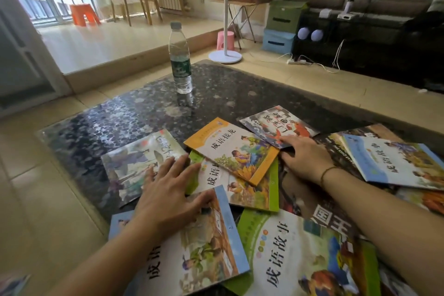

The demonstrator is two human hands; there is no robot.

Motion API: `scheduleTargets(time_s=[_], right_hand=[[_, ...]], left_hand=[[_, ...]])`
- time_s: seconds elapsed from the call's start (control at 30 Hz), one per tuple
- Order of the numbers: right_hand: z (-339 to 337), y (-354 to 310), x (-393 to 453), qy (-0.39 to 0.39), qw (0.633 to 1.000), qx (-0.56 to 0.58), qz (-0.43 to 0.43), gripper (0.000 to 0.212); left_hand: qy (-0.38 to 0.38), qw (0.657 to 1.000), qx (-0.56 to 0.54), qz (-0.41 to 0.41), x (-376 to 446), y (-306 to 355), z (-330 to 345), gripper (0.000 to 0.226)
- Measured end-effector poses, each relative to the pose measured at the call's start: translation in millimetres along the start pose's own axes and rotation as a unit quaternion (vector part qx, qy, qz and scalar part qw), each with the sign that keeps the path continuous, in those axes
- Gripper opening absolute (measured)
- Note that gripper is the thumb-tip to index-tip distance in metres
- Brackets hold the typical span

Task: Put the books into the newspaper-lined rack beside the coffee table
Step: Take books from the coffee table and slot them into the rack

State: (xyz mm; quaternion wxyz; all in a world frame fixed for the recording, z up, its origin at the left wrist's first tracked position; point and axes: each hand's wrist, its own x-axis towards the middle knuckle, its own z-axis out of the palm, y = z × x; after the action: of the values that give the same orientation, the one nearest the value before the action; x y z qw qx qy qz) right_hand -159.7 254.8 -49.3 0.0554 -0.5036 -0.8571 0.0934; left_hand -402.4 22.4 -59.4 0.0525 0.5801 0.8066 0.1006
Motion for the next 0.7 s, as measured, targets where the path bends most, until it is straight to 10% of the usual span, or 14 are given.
scheduleTargets(time_s=[0.2, 0.6, 0.7], right_hand=[[-20.3, -11.6, -19.8, 0.090, 0.978, -0.154, -0.110, 0.037], [-18.2, 29.0, -211.5, 0.231, 0.949, 0.046, -0.210, 0.047], [-26.3, 40.9, -246.9, 0.226, 0.951, 0.070, -0.200, 0.044]], left_hand=[[0.033, 0.999, 0.010, 0.005, -3.2, 4.8, -2.7, 0.093], [0.203, 0.964, 0.154, 0.071, -27.3, 30.8, -6.3, 0.049], [0.179, 0.983, -0.033, -0.008, -58.4, 83.7, -13.2, 0.039]])
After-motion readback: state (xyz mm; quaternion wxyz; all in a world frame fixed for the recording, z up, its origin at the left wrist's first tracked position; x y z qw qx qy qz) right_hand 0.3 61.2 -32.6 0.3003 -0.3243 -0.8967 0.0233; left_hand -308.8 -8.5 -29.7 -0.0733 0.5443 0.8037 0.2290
